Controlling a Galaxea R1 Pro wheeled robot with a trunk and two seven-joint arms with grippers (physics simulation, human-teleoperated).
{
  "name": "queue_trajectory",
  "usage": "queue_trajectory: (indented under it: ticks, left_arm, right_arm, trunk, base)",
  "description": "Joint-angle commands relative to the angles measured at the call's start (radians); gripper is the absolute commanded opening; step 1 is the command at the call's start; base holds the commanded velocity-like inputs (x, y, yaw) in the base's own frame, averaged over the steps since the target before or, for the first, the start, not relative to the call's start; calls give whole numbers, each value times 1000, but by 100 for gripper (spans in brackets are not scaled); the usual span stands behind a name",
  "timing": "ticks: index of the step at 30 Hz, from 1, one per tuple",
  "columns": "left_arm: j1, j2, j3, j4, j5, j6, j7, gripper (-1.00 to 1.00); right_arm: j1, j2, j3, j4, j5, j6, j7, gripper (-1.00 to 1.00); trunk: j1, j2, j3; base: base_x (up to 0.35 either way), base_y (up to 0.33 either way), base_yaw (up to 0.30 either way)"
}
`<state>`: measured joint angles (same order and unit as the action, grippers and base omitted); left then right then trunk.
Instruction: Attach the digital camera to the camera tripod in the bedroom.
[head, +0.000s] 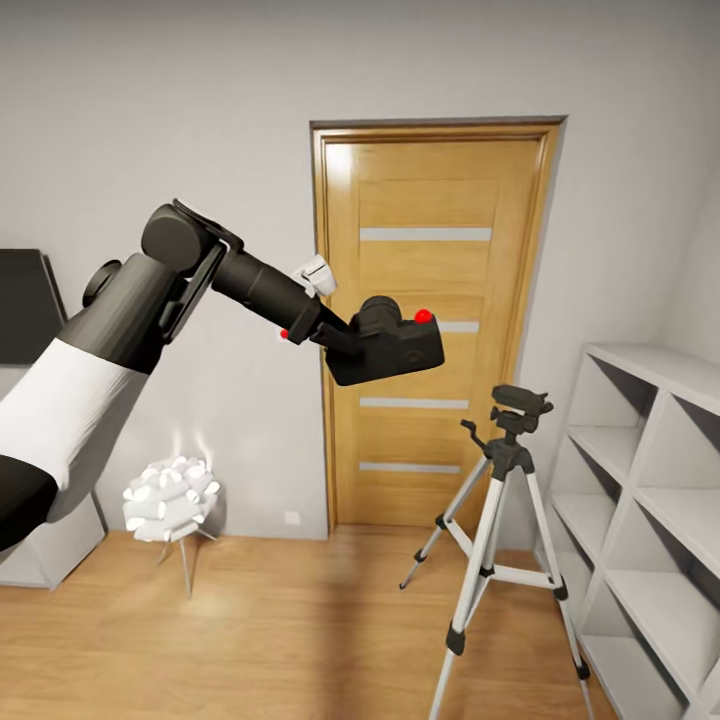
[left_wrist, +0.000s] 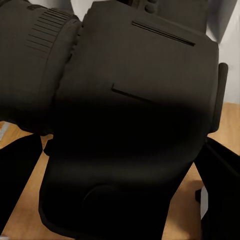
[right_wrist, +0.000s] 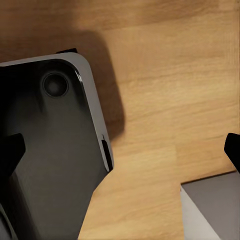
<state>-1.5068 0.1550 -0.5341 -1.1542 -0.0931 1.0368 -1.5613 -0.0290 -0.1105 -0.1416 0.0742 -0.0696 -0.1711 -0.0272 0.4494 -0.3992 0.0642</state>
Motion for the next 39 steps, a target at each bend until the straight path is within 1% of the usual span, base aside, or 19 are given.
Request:
queue_trajectory:
  ticks: [1, 11, 26, 34, 39]
  left_arm:
    - [0, 2, -1, -1, -10, 10, -10, -100]
    - [0, 2, -1, 1, -10, 10, -10, -100]
    - [0, 6, 1, -2, -10, 10, -10, -100]
    - [-1, 6, 2, -2, -10, 10, -10, -100]
    - [0, 7, 2, -1, -10, 10, -10, -100]
  right_arm:
    - [-2, 0, -3, 5, -7, -9, 1, 100]
    - [-2, 0, -3, 5, -7, -9, 1, 100]
    - [-2, 0, -3, 5, -7, -10, 1, 100]
    - [-2, 0, -3, 5, -7, -10, 1, 100]
    - [-2, 0, -3, 5, -7, -10, 1, 100]
  trunk:
    - [1, -1, 0]
    - [1, -1, 0]
    - [1, -1, 0]
    - [1, -1, 0]
    - [1, -1, 0]
  base:
    - [108, -21, 0]
    - [34, -25, 0]
    - [2, -216, 1]
    - [0, -96, 184]
    - [0, -10, 44]
